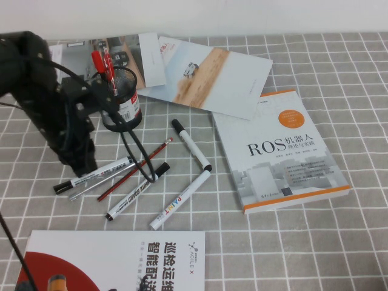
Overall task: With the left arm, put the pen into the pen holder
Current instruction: Pick up the pen on the table
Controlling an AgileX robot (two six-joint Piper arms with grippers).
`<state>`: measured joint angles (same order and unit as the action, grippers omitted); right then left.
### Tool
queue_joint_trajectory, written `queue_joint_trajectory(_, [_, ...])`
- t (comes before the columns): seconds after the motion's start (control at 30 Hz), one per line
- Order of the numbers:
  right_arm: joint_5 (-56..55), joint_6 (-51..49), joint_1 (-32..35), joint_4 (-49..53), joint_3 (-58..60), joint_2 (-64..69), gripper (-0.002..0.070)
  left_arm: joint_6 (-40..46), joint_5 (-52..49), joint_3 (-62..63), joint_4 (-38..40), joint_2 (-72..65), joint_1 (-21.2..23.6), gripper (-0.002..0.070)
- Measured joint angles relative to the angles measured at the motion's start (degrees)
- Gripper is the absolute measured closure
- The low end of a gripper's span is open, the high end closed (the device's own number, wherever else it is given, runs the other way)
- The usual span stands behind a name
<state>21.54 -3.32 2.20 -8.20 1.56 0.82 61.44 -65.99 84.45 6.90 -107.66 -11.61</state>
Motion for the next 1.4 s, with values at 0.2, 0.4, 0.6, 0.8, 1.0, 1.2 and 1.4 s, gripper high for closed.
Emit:
queue_joint_trajectory(0.2, [0.0, 0.0, 0.0, 0.0, 0.0, 0.0, 0.0691, -0.72, 1.09, 0.0, -0.26, -2.54, -0.95, 0.0512])
queue_joint_trajectory(0.4, [0.0, 0.0, 0.0, 0.0, 0.0, 0.0, 0.0691, -1.46, 5.5, 0.0, -3.5, -3.29, -0.95, 0.0356])
queue_joint_trajectory(0.6, [0.0, 0.0, 0.0, 0.0, 0.0, 0.0, 0.0692, -1.46, 9.64, 0.0, -5.17, -3.88, -0.95, 0.0342])
queue_joint_trajectory(0.8, [0.0, 0.0, 0.0, 0.0, 0.0, 0.0, 0.0691, -1.46, 10.45, 0.09, -6.29, -6.52, -0.95, 0.0341])
queue_joint_trajectory(1.0, [0.0, 0.0, 0.0, 0.0, 0.0, 0.0, 0.0691, -1.46, 11.05, 0.09, -6.9, -7.95, -0.95, 0.0341])
queue_joint_trajectory(1.2, [0.0, 0.0, 0.0, 0.0, 0.0, 0.0, 0.0691, -1.46, 12.1, 0.09, -6.9, -8.08, -0.95, 0.0341])
queue_joint_trajectory(1.4, [0.0, 0.0, 0.0, 0.0, 0.0, 0.0, 0.0692, -3.69, 11.86, 0.22, -6.9, -8.62, -0.95, 0.035])
